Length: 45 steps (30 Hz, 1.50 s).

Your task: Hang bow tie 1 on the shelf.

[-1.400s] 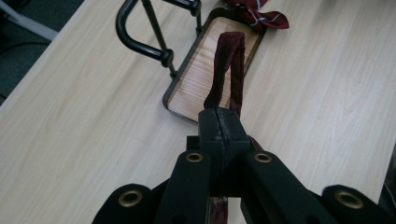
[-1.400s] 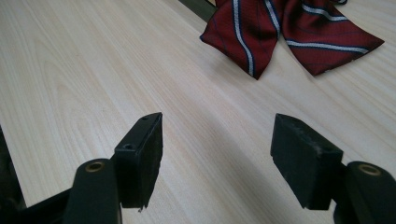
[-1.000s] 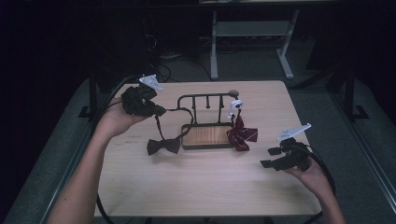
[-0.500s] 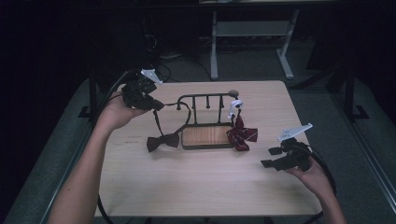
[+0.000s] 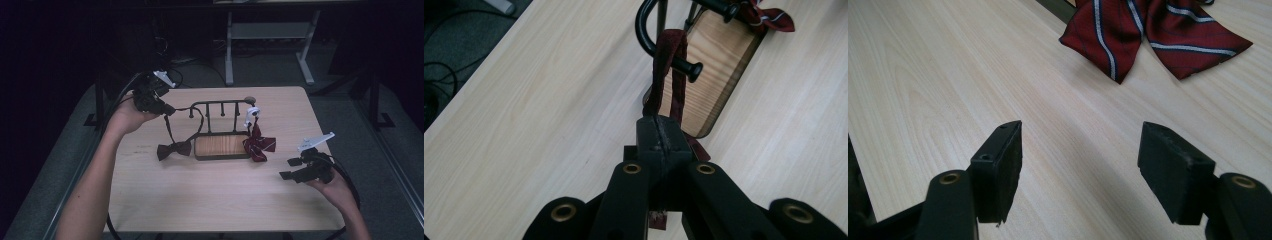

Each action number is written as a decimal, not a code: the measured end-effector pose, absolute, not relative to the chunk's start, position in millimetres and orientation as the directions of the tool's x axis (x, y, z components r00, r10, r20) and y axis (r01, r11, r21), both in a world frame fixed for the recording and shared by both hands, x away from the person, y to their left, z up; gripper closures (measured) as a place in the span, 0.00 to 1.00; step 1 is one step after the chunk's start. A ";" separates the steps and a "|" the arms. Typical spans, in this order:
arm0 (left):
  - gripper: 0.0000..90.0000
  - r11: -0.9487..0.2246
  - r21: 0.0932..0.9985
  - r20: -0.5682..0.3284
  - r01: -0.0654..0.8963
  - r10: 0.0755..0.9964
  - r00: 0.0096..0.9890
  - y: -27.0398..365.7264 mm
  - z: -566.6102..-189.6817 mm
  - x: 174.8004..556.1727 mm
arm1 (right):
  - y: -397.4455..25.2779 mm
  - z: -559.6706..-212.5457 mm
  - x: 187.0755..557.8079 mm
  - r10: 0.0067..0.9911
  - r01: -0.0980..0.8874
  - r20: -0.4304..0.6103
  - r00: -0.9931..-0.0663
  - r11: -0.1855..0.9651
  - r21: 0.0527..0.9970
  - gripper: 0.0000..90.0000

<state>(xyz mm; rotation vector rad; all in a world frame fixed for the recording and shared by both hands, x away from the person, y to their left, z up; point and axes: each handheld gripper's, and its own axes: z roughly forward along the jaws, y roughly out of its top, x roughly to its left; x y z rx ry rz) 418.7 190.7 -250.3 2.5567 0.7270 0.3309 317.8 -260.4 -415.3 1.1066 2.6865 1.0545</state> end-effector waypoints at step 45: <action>0.77 -0.735 0.432 0.096 0.523 0.614 0.783 195.4 -281.3 429.3 | -269.4 -420.8 320.7 0.658 0.636 0.229 -0.717 0.485 0.601 0.34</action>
